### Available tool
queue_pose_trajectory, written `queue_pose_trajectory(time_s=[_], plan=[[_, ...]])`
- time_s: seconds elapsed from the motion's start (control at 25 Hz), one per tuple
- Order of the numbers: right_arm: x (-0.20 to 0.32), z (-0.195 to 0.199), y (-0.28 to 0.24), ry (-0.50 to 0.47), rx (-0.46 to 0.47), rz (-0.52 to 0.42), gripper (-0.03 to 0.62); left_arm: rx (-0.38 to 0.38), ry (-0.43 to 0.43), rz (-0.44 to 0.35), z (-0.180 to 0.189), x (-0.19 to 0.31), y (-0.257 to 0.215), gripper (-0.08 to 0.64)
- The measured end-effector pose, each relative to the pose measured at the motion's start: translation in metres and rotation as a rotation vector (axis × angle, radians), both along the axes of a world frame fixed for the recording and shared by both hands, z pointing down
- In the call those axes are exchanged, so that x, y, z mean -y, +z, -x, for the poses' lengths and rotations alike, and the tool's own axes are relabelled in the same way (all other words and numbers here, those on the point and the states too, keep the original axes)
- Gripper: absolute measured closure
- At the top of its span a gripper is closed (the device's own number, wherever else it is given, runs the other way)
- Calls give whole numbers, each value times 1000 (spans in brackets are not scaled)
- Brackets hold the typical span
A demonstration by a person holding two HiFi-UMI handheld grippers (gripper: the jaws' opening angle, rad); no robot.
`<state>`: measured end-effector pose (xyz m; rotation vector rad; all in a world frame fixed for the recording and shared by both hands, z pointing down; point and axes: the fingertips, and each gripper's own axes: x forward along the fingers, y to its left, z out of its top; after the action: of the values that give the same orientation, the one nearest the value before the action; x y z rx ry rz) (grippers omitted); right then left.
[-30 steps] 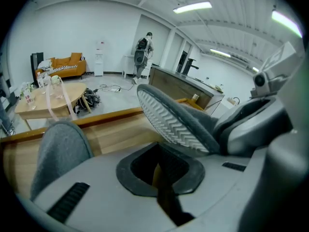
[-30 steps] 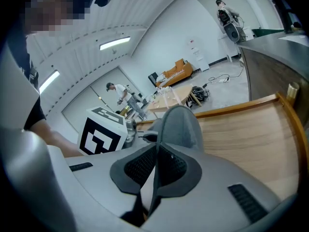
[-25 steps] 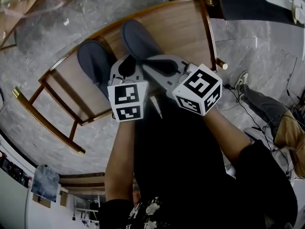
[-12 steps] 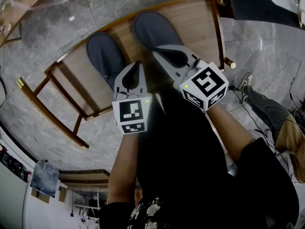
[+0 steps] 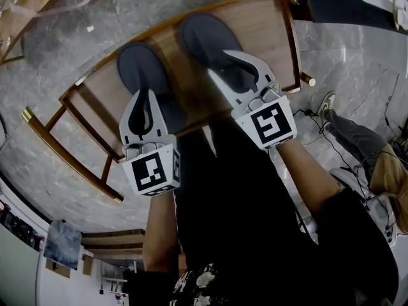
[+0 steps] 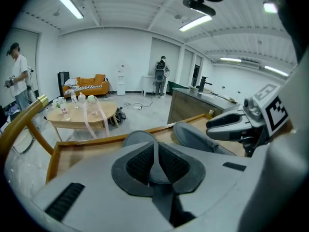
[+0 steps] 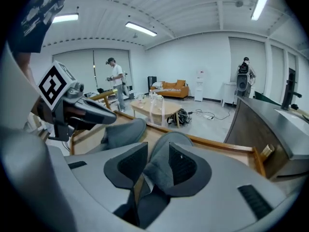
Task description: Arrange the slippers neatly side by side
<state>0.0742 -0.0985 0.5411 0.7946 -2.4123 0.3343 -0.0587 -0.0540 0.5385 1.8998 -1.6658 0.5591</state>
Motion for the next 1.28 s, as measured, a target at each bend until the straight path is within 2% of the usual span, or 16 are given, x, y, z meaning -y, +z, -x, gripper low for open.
queue_pose_trajectory(time_s=[0.04, 0.12, 0.28, 0.36, 0.44, 0.52, 0.68, 0.76, 0.96, 1.16, 1.28], plan=[[1, -1, 3, 1, -14, -4, 463, 9, -20, 9, 10, 1, 3, 541], [1, 0, 11, -1, -36, -3, 460, 23, -36, 41, 24, 2, 14, 444], [0, 3, 24, 19, -67, 1, 459, 37, 23, 123, 27, 3, 44, 399], [0, 3, 28, 35, -80, 5, 457, 39, 39, 171, 24, 2, 58, 402], [0, 2, 30, 50, -83, 15, 457, 53, 22, 193, 26, 2, 63, 508], [0, 2, 31, 63, -80, 28, 459, 56, 4, 170, 27, 3, 56, 531], [0, 3, 34, 84, -93, 36, 459, 62, 17, 122, 33, 0, 42, 531], [-1, 4, 36, 88, -105, 36, 459, 69, 15, 125, 40, -2, 44, 531], [-1, 3, 47, 108, -134, 55, 459, 34, 24, 138, 45, -8, 56, 527], [1, 2, 59, 113, -168, 64, 459, 4, 46, 139, 37, -10, 63, 471], [3, 1, 62, 149, -167, 94, 482, -1, 45, 143, 36, -12, 67, 453]])
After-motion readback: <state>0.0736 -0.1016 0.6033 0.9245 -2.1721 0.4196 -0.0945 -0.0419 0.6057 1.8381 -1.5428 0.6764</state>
